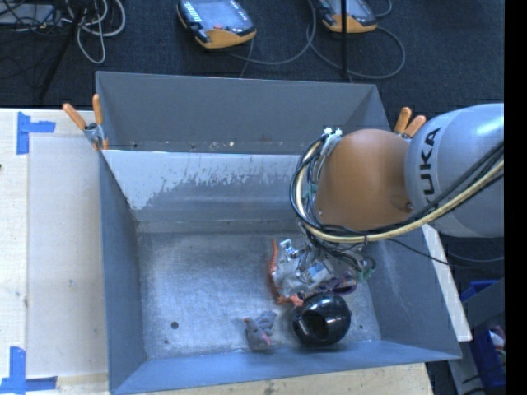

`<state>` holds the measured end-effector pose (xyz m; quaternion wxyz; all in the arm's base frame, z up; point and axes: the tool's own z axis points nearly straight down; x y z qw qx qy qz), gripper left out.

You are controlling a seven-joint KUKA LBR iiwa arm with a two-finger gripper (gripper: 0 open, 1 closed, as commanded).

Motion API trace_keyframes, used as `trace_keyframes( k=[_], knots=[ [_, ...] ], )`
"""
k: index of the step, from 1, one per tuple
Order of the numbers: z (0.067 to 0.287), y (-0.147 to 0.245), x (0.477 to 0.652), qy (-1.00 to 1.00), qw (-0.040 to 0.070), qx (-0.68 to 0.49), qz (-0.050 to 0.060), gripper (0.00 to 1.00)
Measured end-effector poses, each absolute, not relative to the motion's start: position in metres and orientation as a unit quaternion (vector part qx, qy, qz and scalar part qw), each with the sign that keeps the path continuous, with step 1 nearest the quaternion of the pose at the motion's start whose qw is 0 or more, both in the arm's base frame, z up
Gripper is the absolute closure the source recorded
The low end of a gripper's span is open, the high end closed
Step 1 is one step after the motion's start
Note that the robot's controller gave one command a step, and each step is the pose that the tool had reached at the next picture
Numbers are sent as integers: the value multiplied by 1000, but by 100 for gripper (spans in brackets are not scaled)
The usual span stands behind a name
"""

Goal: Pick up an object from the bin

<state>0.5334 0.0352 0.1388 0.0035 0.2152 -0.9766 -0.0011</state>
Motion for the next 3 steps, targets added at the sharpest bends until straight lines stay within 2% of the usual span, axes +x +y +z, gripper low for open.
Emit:
trace_keyframes(
  k=[1,2,3],
  knots=[
    [187,37,536,-976,-1,216,0,100],
    [158,38,501,-982,3,189,-1,0],
    [160,38,502,-982,1,188,-1,0]
  ],
)
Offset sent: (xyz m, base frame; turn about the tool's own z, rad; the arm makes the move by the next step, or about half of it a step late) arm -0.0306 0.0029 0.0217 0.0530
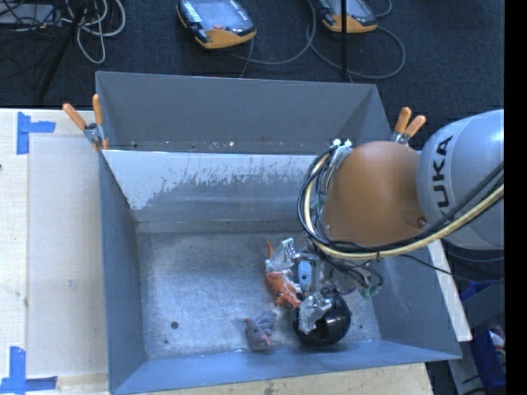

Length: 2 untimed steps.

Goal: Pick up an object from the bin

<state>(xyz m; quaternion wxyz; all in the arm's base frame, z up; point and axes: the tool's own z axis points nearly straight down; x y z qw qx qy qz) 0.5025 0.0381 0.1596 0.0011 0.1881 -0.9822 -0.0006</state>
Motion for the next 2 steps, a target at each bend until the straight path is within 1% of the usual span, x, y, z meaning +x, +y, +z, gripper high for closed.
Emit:
trace_keyframes(
  k=[1,2],
  knots=[
    [156,37,503,-979,0,205,0,0],
    [106,28,515,-944,-2,329,1,0]
  ],
)
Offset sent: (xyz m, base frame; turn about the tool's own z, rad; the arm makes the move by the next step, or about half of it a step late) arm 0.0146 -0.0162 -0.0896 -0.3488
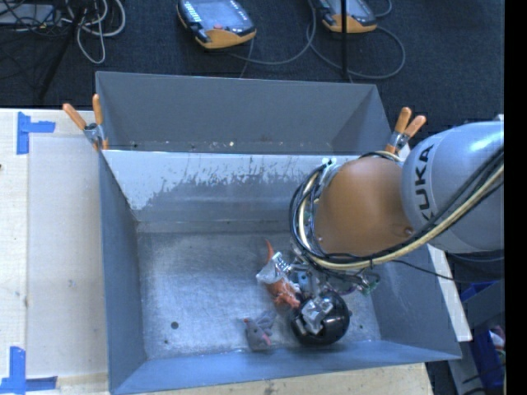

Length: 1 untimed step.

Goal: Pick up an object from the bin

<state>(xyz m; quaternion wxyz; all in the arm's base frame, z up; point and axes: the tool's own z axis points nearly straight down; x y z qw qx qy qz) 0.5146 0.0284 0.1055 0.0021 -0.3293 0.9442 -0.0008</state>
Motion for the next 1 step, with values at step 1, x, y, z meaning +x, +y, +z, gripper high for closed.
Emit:
trace_keyframes(
  k=[1],
  knots=[
    [101,22,515,936,-2,-353,-3,100]
  ],
)
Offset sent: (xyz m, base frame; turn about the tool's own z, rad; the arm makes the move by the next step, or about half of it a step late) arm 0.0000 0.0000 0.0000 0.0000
